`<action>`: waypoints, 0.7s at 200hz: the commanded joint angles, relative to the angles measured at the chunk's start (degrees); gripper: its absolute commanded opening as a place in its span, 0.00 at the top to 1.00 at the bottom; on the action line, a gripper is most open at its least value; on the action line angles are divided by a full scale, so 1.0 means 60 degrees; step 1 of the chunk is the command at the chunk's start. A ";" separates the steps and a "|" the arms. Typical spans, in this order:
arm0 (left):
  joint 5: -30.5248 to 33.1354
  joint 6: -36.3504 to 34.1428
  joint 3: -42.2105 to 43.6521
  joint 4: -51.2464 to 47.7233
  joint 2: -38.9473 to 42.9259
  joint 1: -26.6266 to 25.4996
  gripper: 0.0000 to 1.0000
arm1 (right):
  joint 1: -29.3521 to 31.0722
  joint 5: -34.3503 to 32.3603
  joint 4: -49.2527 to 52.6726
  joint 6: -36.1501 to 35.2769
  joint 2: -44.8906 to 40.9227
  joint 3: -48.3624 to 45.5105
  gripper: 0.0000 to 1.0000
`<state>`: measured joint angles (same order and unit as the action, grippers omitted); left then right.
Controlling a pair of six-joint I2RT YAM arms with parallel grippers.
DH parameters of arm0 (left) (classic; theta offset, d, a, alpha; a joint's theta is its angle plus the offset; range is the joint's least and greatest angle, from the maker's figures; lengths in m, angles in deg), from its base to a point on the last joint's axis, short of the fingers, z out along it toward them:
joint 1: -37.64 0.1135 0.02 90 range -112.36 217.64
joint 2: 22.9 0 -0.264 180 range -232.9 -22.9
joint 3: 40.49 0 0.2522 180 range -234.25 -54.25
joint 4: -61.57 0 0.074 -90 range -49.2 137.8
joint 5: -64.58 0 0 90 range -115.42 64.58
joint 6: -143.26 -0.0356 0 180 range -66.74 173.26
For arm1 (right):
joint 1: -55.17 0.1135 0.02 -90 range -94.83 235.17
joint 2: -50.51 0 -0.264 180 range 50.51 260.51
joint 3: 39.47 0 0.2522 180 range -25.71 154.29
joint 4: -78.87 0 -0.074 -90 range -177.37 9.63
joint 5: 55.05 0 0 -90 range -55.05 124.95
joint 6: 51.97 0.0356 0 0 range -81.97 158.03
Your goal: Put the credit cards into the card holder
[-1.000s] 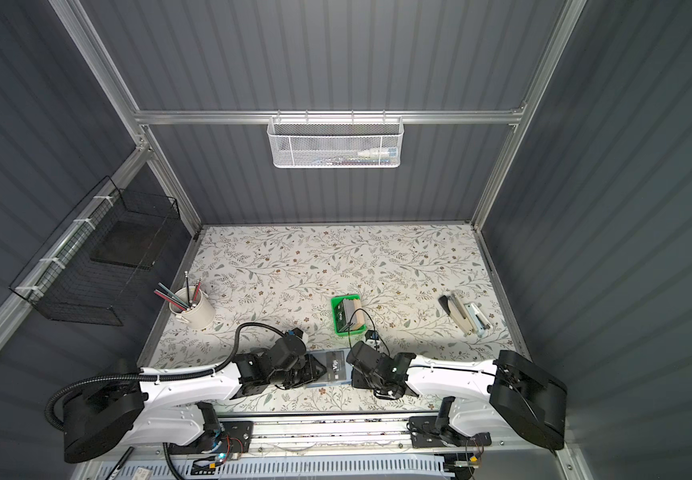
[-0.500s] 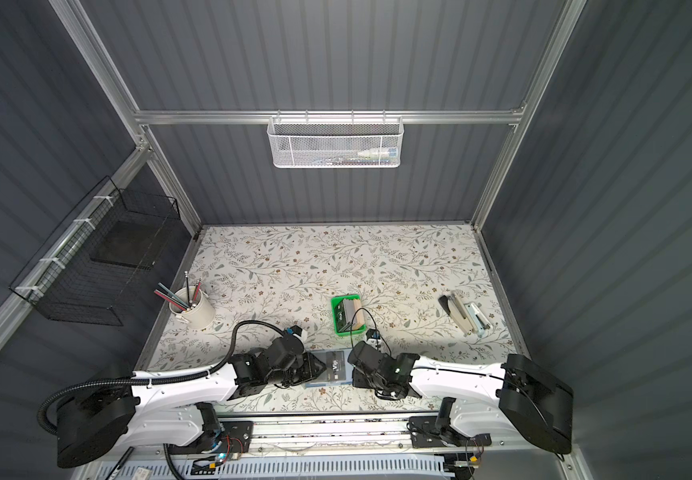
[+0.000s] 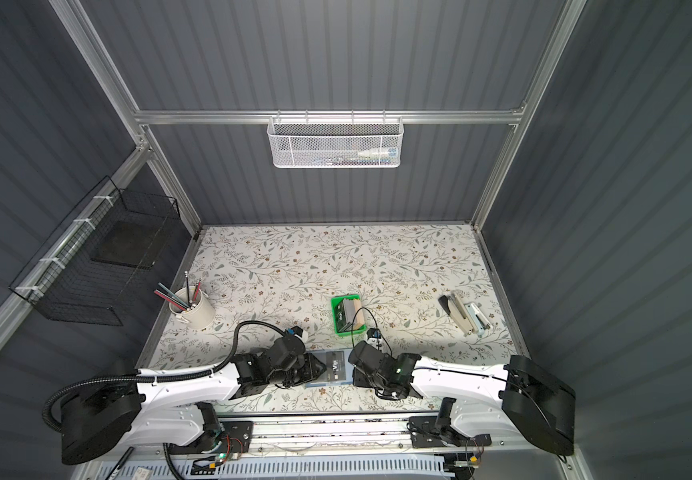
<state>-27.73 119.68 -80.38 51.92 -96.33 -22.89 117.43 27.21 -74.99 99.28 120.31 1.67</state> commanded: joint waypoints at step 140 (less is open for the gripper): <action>-0.0319 0.0199 0.0020 0.0988 -0.0944 -0.0107 0.71 | 0.0036 0.0024 -0.0191 -0.0007 0.0493 -0.0314 0.89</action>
<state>-28.80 119.96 -80.40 56.58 -100.73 -23.20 117.43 27.40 -76.69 99.32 122.85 0.88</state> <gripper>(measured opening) 0.290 0.116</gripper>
